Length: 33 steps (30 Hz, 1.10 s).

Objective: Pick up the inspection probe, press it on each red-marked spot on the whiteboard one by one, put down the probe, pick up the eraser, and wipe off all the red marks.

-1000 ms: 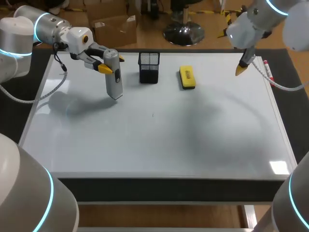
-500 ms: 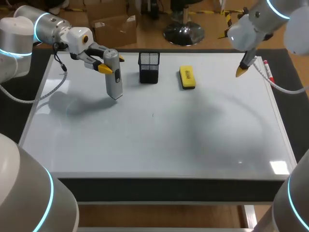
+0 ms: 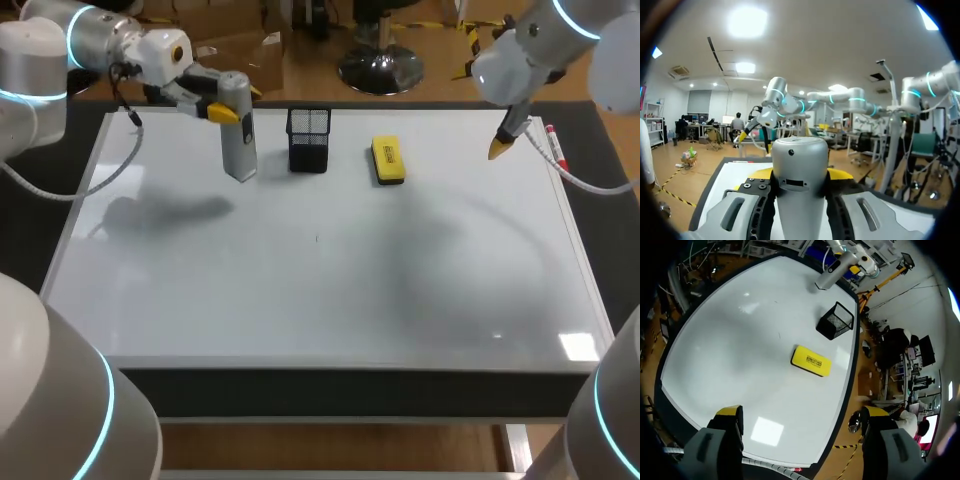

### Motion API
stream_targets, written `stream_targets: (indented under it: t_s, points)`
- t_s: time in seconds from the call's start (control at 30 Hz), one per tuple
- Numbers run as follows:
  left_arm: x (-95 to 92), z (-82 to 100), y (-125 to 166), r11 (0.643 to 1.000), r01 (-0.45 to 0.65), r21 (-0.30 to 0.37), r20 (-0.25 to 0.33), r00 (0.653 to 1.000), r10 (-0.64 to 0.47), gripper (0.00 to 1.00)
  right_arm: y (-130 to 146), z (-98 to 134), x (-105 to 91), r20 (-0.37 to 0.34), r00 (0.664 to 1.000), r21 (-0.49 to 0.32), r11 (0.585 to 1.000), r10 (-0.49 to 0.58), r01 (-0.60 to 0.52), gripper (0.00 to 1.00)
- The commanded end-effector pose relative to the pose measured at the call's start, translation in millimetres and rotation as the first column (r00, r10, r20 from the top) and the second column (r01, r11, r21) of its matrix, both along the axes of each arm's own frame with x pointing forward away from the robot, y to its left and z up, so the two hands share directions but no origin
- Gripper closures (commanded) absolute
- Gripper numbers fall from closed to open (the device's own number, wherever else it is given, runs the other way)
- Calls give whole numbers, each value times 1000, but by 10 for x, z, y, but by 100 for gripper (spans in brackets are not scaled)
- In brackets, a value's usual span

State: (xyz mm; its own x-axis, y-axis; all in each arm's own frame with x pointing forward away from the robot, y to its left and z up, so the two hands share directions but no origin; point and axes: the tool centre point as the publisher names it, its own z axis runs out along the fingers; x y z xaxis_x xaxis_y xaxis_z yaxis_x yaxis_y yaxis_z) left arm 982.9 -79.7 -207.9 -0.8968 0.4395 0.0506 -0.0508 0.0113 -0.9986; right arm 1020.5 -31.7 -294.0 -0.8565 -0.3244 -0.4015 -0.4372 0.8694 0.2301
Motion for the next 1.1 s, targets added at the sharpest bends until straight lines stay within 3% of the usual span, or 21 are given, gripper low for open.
stream_targets:
  t_s: [0.03,0.3,0.7,0.9,1.1]
  points:
    - [-15,196,-66,994,-102,49,4,995,102,100,0,4,4,-2,1000,-5,1000,1,-1,0]
    - [171,385,-259,982,-185,43,39,982,183,100,0,4,4,-2,1000,-5,1000,1,-1,0]
    - [434,604,-622,980,-201,-3,75,977,201,100,0,4,4,-2,1000,-5,1000,1,-1,0]
    - [533,616,-741,970,-242,-20,77,967,243,100,0,4,4,-2,1000,-5,1000,1,-1,0]
    - [633,559,-791,956,-288,-48,43,956,290,100,0,4,4,-2,1000,-5,1000,1,-1,0]
